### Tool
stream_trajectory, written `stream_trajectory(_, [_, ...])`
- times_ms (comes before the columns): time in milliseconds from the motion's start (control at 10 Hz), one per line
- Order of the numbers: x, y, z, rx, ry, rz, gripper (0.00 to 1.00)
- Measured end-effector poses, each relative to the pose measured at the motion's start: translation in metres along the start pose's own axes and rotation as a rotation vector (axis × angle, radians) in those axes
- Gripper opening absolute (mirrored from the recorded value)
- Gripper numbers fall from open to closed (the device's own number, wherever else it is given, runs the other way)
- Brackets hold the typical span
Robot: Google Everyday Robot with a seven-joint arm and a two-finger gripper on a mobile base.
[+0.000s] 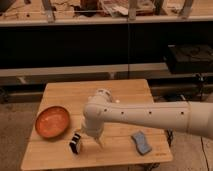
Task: Knock the eraser over
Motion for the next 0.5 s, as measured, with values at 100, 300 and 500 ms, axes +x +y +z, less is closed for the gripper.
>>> stream_trajectory(100, [-0.0008,-0.0010,0.0001,0.001,-0.001,-0.002,0.80])
stream_trajectory(300, [-0.0035,-0.0033,0.0007,0.001,-0.004,-0.005,0.80])
stream_trajectory(500, [-0.0050,-0.0048,0.0012,0.001,-0.006,-0.007,0.80])
